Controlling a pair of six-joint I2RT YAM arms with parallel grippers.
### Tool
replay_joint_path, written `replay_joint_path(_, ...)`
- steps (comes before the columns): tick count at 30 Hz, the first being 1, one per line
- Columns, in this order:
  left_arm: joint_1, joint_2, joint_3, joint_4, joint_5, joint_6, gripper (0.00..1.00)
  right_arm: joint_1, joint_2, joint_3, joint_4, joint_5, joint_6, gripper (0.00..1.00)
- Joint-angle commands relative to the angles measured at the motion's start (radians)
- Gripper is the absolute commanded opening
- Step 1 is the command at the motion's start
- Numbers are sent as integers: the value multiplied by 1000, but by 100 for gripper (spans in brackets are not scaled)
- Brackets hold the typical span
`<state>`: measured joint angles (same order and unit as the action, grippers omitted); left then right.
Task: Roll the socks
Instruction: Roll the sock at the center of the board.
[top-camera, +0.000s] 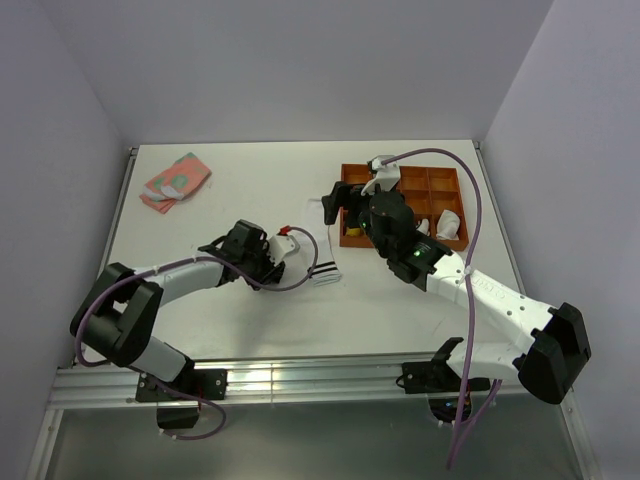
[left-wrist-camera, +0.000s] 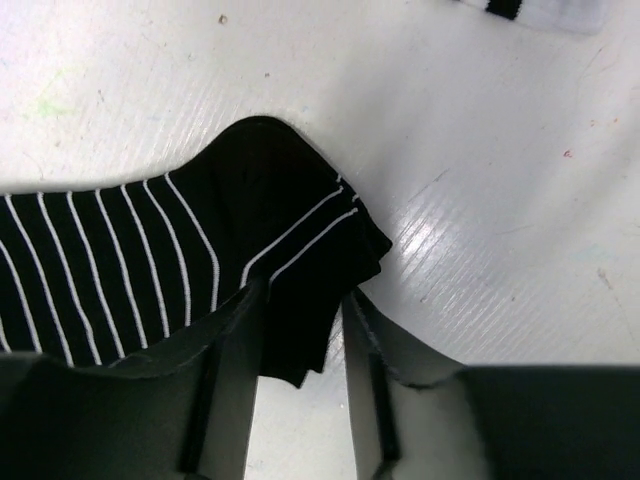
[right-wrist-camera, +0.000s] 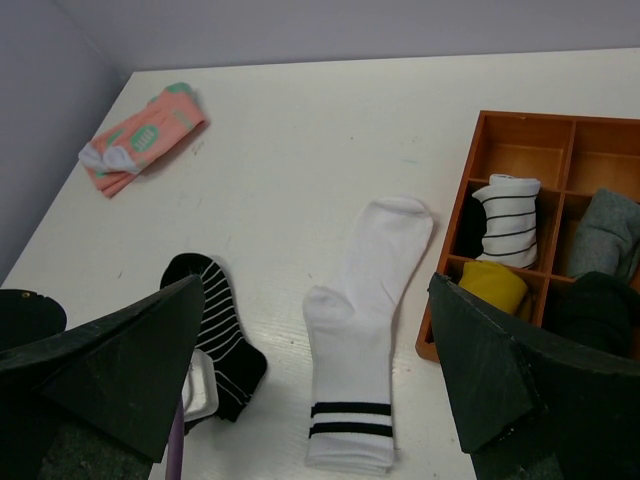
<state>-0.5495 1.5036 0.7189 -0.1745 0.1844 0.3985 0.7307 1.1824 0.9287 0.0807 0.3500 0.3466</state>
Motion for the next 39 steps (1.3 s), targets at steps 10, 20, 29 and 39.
replay_joint_path(10, 31, -3, 59, -69, 197, -20, 4, 4, -6, 21, 21, -5, -21, 100)
replay_joint_path(20, 258, 92, 207, -395, 590, 135, 0, 4, -42, -7, 60, -310, -92, 98)
replay_joint_path(29, 359, 319, 361, -756, 731, 423, 0, 61, 92, -30, 65, -536, -144, 86)
replay_joint_path(39, 410, 506, 468, -1028, 783, 614, 0, 229, 344, -11, 189, -546, -175, 78)
